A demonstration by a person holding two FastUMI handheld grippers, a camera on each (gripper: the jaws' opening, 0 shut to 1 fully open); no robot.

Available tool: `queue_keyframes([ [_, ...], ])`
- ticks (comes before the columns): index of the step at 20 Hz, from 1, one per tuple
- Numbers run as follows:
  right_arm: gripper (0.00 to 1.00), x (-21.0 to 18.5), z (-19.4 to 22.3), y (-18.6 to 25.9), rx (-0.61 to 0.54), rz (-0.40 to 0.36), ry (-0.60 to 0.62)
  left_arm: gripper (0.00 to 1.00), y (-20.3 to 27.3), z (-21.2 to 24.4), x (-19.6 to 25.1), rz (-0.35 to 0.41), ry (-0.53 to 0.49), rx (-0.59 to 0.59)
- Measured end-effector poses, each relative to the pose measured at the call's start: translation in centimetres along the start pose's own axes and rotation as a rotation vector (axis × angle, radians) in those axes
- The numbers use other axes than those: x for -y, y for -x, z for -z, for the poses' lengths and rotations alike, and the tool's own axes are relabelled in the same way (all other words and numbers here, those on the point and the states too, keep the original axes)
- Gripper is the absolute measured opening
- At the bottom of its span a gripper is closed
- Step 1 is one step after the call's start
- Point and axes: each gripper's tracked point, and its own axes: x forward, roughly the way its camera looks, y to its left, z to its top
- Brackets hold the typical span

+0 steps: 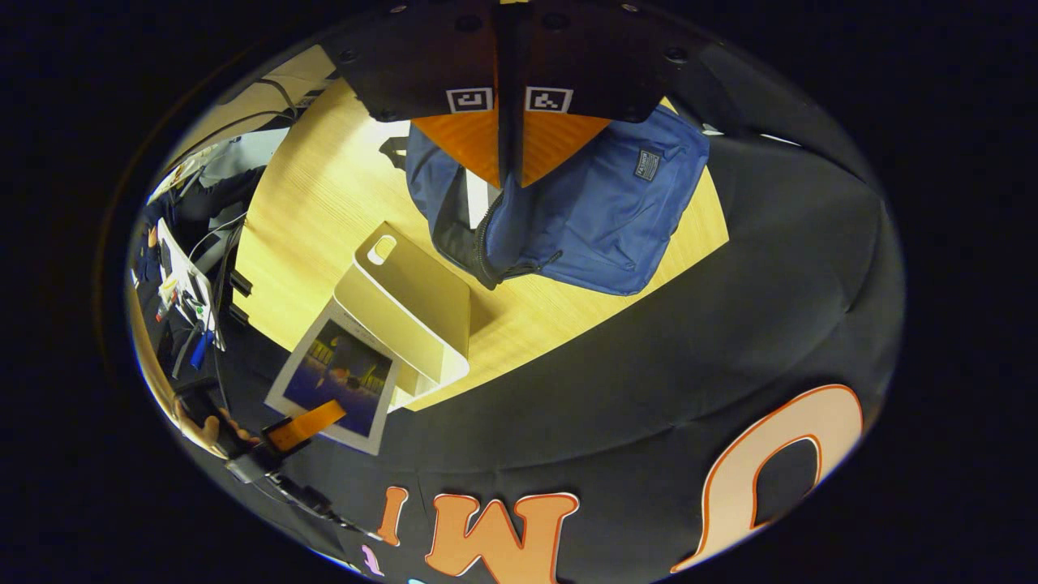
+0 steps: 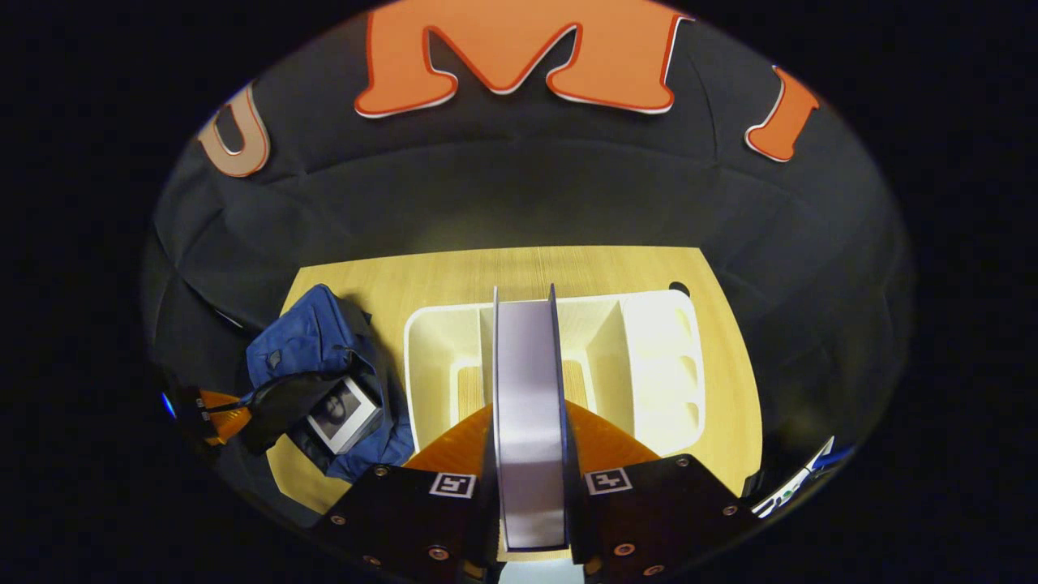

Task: Open the schoolbag, grab two books from the bookshelf and put them into the schoolbag.

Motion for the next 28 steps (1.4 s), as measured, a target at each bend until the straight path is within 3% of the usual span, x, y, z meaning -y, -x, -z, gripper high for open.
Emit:
queue_keyframes([
  [1,0.24,0.1,0.0,1.6,0.027,-0.005,-0.008,0.09,0.1,0.0,0.1,0.001,-0.001,-0.001],
  [2,0.34,0.1,0.1,3.1,0.051,-0.011,-0.013,0.00,0.1,0.0,0.1,0.001,-0.006,-0.001],
  [3,0.34,0.2,0.5,4.7,0.068,-0.019,-0.017,0.09,0.2,0.1,0.1,0.000,-0.008,-0.002],
  [4,0.34,-0.1,1.1,6.1,0.078,-0.032,-0.012,0.09,0.3,0.0,0.1,0.000,-0.011,0.000],
  [5,0.34,-0.1,2.1,7.4,0.081,-0.043,-0.007,0.01,0.3,0.0,0.2,0.001,-0.012,0.001],
  [6,0.34,-0.4,3.1,8.7,0.085,-0.054,0.003,0.10,0.3,0.0,0.3,0.001,-0.011,0.002],
  [7,0.34,-0.9,4.2,9.7,0.084,-0.069,0.011,0.01,0.3,0.0,0.3,0.000,-0.011,0.001],
  [8,0.34,-1.6,5.5,10.5,0.079,-0.092,0.007,0.09,0.4,0.0,0.4,-0.003,-0.013,0.002],
  [10,0.34,-3.7,8.1,11.1,0.056,-0.164,-0.028,0.09,0.6,-0.1,0.7,-0.007,-0.029,0.006],
  [11,0.34,-4.8,9.4,11.1,0.041,-0.206,-0.054,0.01,0.6,0.1,0.9,-0.007,-0.038,0.008],
  [12,0.34,-5.9,10.5,10.9,0.026,-0.245,-0.082,0.09,0.6,0.1,1.0,-0.006,-0.046,0.008],
  [13,0.34,-6.8,11.5,10.4,0.010,-0.284,-0.110,0.01,0.8,0.1,1.2,-0.008,-0.055,0.008],
  [14,0.34,-7.8,12.5,9.7,-0.006,-0.314,-0.140,0.09,0.9,0.3,1.5,-0.010,-0.064,0.006],
  [15,0.34,-9.1,13.1,8.7,-0.020,-0.338,-0.174,0.09,1.0,0.4,1.7,-0.011,-0.074,0.003],
  [16,0.34,-10.2,13.6,7.7,-0.029,-0.359,-0.208,0.00,1.0,0.5,1.9,-0.008,-0.085,0.000],
  [17,0.34,-11.0,14.3,6.6,-0.039,-0.384,-0.245,0.01,1.0,0.5,1.8,-0.012,-0.093,-0.002],
  [18,0.34,-12.4,14.7,5.6,-0.050,-0.412,-0.294,0.09,1.2,0.5,1.8,-0.017,-0.095,-0.002],
  [19,0.34,-13.5,14.9,5.0,-0.057,-0.448,-0.343,0.00,1.2,0.3,1.7,-0.021,-0.094,0.001],
  [28,0.34,-20.2,11.8,-1.5,-0.003,-0.616,-0.680,0.01,1.5,0.0,2.2,-0.017,-0.092,0.004],
])
